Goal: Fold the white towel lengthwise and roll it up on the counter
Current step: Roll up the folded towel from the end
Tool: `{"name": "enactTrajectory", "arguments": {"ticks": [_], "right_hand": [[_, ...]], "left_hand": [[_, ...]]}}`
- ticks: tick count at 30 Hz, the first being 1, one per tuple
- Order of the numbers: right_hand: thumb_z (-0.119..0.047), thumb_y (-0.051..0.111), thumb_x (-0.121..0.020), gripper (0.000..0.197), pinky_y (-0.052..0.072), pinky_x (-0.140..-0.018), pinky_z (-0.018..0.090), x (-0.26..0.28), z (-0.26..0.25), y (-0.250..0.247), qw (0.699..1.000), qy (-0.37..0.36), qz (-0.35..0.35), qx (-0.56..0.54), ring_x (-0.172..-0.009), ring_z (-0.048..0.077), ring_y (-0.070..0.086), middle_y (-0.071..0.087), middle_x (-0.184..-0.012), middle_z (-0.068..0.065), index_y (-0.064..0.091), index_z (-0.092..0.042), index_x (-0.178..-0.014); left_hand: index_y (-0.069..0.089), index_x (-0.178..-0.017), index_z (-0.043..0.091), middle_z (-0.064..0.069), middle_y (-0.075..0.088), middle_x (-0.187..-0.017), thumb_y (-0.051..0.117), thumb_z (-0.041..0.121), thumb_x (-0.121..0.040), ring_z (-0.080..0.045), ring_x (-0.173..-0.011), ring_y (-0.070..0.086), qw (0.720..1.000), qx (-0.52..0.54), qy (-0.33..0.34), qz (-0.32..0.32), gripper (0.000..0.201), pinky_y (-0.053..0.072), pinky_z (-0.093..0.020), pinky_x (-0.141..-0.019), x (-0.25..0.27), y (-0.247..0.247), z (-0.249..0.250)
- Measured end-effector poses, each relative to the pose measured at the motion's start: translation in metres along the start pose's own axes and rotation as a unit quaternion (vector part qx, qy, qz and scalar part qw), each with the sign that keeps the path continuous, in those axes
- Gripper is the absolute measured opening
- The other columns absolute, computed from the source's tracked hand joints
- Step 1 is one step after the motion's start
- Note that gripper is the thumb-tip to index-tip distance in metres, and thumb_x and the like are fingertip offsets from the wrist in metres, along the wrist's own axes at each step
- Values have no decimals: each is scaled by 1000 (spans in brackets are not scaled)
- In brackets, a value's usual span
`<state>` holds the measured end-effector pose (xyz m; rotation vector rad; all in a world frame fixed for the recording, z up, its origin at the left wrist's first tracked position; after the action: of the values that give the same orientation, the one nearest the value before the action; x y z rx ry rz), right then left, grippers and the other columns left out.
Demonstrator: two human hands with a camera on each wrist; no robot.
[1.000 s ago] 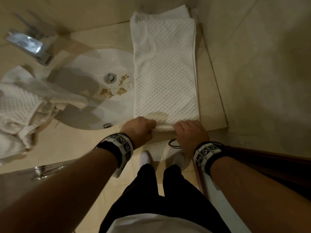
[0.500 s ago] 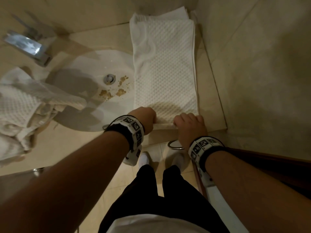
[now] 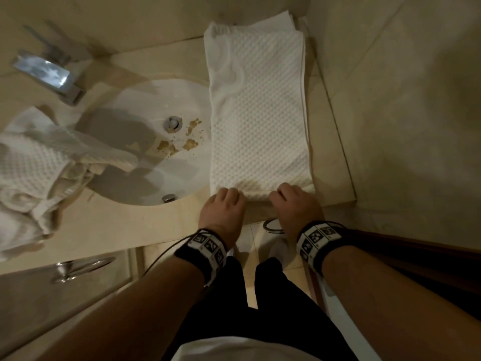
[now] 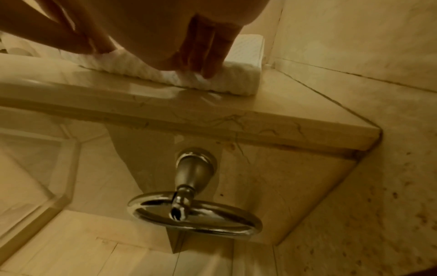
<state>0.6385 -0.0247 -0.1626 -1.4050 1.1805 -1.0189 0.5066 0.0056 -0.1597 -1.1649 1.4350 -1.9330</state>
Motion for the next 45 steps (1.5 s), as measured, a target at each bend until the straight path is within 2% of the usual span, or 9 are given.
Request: {"name": "enactTrajectory", "arguments": {"ticks": [8, 10, 13, 17, 21, 24, 34, 39, 45], "right_hand": [[-9, 48, -98, 21, 51, -80, 41, 13, 3, -5, 992, -78, 95, 22, -90, 30, 64, 69, -101, 9, 69, -10, -99], [-7, 48, -97, 22, 52, -81, 41, 12, 5, -7, 992, -83, 91, 22, -93, 29, 65, 70, -104, 9, 70, -9, -101], [-7, 64, -85, 17, 53, -79, 39, 4, 10, -8, 995, -84, 58, 7, -93, 29, 65, 70, -103, 9, 70, -9, -101], [-8, 70, -77, 27, 54, -77, 39, -6, 15, -4, 995, -96, -13, -5, -93, 30, 65, 72, -102, 10, 69, -7, -104], [-10, 78, -69, 38, 54, -74, 38, -13, 16, -1, 995, -75, -68, 1, -90, 29, 64, 71, -98, 8, 69, -7, -106], [-14, 84, -62, 45, 54, -72, 37, -10, 16, 5, 990, -63, -127, 19, -87, 29, 64, 71, -95, 6, 69, -10, -104], [-30, 90, -57, 50, 52, -71, 35, 25, 21, 3, 982, -67, -175, 38, -81, 25, 63, 70, -90, 0, 69, -16, -100], [-32, 62, -86, 46, 41, -96, 39, 16, 28, -1, 972, -27, -233, 28, -116, 25, 53, 59, -130, -2, 57, -24, -131], [-26, 62, -76, 49, 33, -95, 40, -6, 42, -4, 961, 92, -262, -6, -120, 18, 40, 48, -119, -9, 60, -41, -123]], "left_hand": [[48, -138, -13, -24, 51, -131, 55, 5, -69, -41, -119, 42, 997, 63, 7, 33, 72, 46, -53, -107, 18, 31, 4], [51, -136, -13, -25, 55, -127, 49, 8, -72, -40, -116, 42, 998, 60, 4, 21, 68, 50, -53, -100, 14, 32, 3], [62, -126, -6, -20, 62, -116, 59, 11, -68, -36, -106, 47, 998, 49, 12, 21, 60, 59, -44, -70, 5, 23, -2], [67, -112, 5, -13, 65, -105, 71, 12, -70, -34, -92, 60, 1000, 9, 18, 0, 43, 50, -36, -53, -8, 12, -11], [53, -124, 10, -10, 57, -121, 45, 16, -87, -31, -106, 54, 999, -32, 20, -26, 38, 47, -38, -79, -12, -1, -7], [44, -131, 11, -10, 50, -130, 47, 15, -94, -30, -115, 47, 997, -62, 22, -35, 37, 40, -37, -92, -8, -1, 1], [55, -122, 16, -4, 57, -123, 56, 12, -92, -26, -114, 51, 995, 27, -6, -96, 30, 45, -35, -92, 2, 1, 23], [69, -116, 21, 0, 67, -113, 58, 4, -92, -23, -104, 63, 973, 168, -79, -138, 31, 53, -35, -90, -18, -3, -7], [64, -93, 24, 3, 52, -102, 67, 9, -92, -27, -108, 55, 967, 228, -95, -68, 15, 49, -37, -91, -26, 6, -19]]}}
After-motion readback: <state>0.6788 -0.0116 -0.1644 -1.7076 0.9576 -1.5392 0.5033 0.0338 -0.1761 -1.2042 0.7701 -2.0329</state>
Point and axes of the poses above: each hand's wrist, its own x-axis away from the middle knuckle, its own y-axis out of the palm, z = x × y, the point moved 8 cm from there along -x, towards the middle knuckle
